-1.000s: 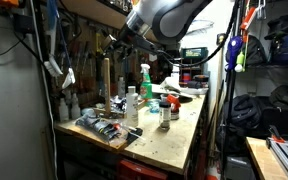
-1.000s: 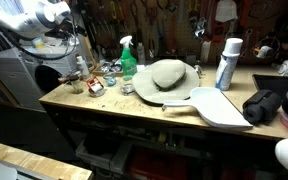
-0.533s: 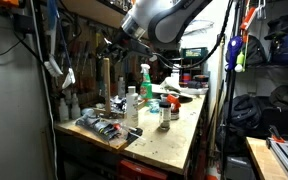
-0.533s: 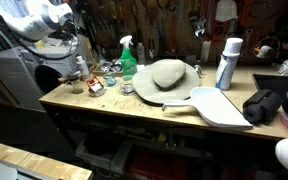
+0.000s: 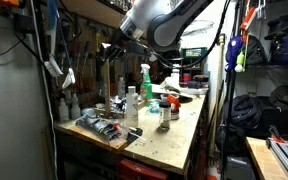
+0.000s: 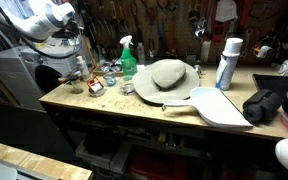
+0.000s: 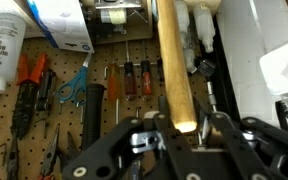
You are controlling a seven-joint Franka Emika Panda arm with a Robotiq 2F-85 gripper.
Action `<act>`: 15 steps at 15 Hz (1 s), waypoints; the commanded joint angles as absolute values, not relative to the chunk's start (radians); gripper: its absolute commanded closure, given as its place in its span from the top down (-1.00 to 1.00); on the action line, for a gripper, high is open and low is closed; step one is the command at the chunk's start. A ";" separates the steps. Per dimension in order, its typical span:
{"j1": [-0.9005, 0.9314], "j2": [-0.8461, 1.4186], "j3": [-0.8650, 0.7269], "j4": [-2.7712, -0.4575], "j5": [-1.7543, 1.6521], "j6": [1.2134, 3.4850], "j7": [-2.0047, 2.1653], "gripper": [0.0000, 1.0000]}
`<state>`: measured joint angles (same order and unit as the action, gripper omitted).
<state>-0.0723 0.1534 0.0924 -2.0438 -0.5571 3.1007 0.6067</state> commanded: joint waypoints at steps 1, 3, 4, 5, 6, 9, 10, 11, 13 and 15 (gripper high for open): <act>-0.038 0.173 0.049 -2.022 -0.629 3.112 0.663 -0.94; -0.025 0.166 0.033 -2.019 -0.653 3.101 0.687 -0.88; -0.020 0.159 0.026 -2.018 -0.660 3.097 0.705 -0.87; -0.016 0.148 0.018 -2.021 -0.667 3.101 0.720 -0.87; -0.012 0.132 0.005 -2.027 -0.683 3.114 0.734 -0.87; -0.009 0.101 -0.031 -2.030 -0.740 3.138 0.772 -0.87; -0.011 0.092 -0.034 -2.035 -0.745 3.146 0.782 -0.87; -0.013 0.081 -0.035 -2.044 -0.749 3.152 0.789 -0.87; -0.018 0.058 -0.032 -2.062 -0.755 3.158 0.783 -0.87; -0.022 0.039 -0.040 -2.073 -0.773 3.166 0.780 -0.87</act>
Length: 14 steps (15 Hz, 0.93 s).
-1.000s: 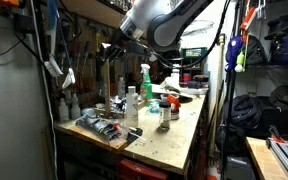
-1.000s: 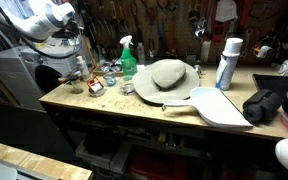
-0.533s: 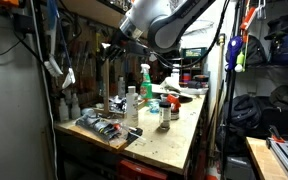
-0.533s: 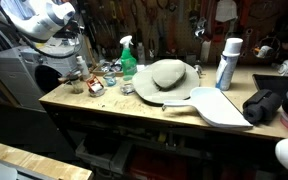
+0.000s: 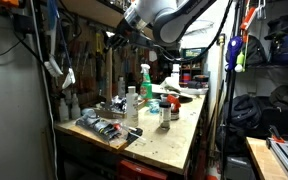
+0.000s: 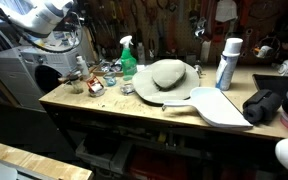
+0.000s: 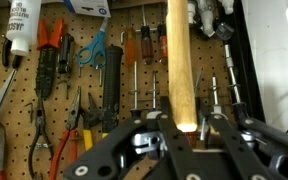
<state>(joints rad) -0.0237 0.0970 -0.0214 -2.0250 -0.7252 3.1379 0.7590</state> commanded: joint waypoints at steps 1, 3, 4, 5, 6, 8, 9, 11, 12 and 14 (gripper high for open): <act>-0.025 0.033 -0.044 -2.073 -0.779 3.167 0.781 -0.87; -0.034 0.021 -0.048 -2.077 -0.770 3.164 0.768 -0.87; -0.040 0.014 -0.044 -2.092 -0.745 3.169 0.744 -0.87; -0.046 0.006 -0.040 -2.109 -0.725 3.176 0.723 -0.87; -0.053 -0.004 -0.048 -2.117 -0.735 3.185 0.719 -0.87; -0.070 -0.023 -0.063 -2.135 -0.741 3.205 0.713 -0.87; -0.079 -0.034 -0.074 -2.141 -0.748 3.212 0.713 -0.87; -0.093 -0.062 -0.090 -2.163 -0.740 3.211 0.694 -0.87; -0.100 -0.078 -0.099 -2.170 -0.742 3.203 0.689 -0.87; -0.099 -0.119 -0.113 -2.204 -0.720 3.188 0.653 -0.87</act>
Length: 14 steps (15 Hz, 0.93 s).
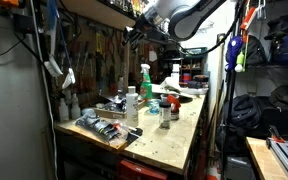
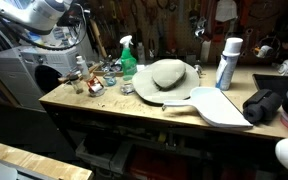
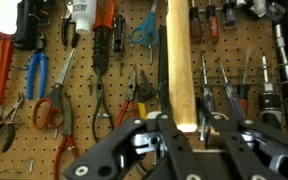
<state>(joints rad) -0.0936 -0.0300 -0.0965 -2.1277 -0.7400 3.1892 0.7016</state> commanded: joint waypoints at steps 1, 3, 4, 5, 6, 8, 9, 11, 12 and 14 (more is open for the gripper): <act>-0.097 -0.139 -0.123 -2.219 -0.717 3.184 0.640 -0.87; -0.082 -0.182 -0.144 -2.254 -0.702 3.178 0.608 -0.87; -0.080 -0.202 -0.153 -2.267 -0.706 3.171 0.599 -0.87; -0.077 -0.220 -0.163 -2.278 -0.709 3.165 0.587 -0.87; -0.071 -0.239 -0.176 -2.292 -0.710 3.156 0.572 -0.87; -0.045 -0.279 -0.216 -2.333 -0.700 3.161 0.524 -0.87; -0.025 -0.300 -0.242 -2.356 -0.691 3.160 0.500 -0.87; -0.064 -0.341 -0.206 -2.411 -0.546 3.157 0.350 -0.87; -0.064 -0.360 -0.213 -2.428 -0.502 3.152 0.304 -0.87; -0.072 -0.392 -0.214 -2.452 -0.377 3.131 0.177 -0.87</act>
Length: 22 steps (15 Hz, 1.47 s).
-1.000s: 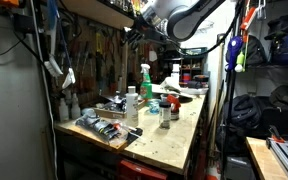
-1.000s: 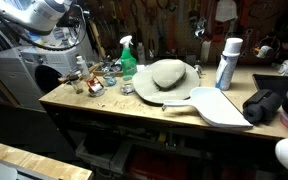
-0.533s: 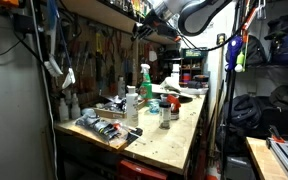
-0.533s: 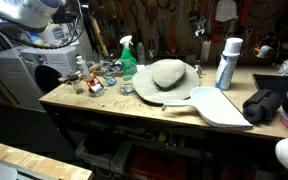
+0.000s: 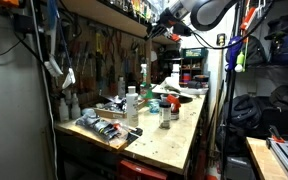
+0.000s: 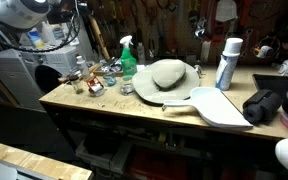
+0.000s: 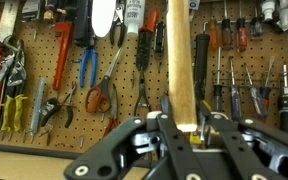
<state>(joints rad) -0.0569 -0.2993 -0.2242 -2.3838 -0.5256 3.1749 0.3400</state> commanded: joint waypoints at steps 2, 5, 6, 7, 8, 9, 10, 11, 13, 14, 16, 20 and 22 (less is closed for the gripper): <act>-0.091 -0.413 -0.216 -2.456 -0.292 3.088 0.105 -0.87; -0.086 -0.374 -0.225 -2.431 -0.295 3.096 0.115 -0.48; -0.119 -0.381 -0.190 -2.439 -0.214 3.095 0.046 -0.48; -0.120 -0.386 -0.190 -2.443 -0.213 3.094 0.045 -0.48; -0.119 -0.388 -0.190 -2.445 -0.212 3.094 0.045 -0.87; -0.127 -0.380 -0.193 -2.443 -0.212 3.097 0.029 -0.87; -0.125 -0.376 -0.203 -2.439 -0.201 3.080 0.001 -0.87; -0.119 -0.374 -0.220 -2.437 -0.194 3.065 -0.034 -0.87; -0.089 -0.376 -0.280 -2.435 -0.227 3.061 -0.063 -0.87; -0.073 -0.384 -0.304 -2.436 -0.218 3.049 -0.096 -0.87; -0.055 -0.403 -0.347 -2.437 -0.215 3.023 -0.147 -0.87; 0.002 -0.463 -0.437 -2.449 -0.199 2.954 -0.245 -0.87; 0.033 -0.493 -0.474 -2.461 -0.190 2.923 -0.281 -0.87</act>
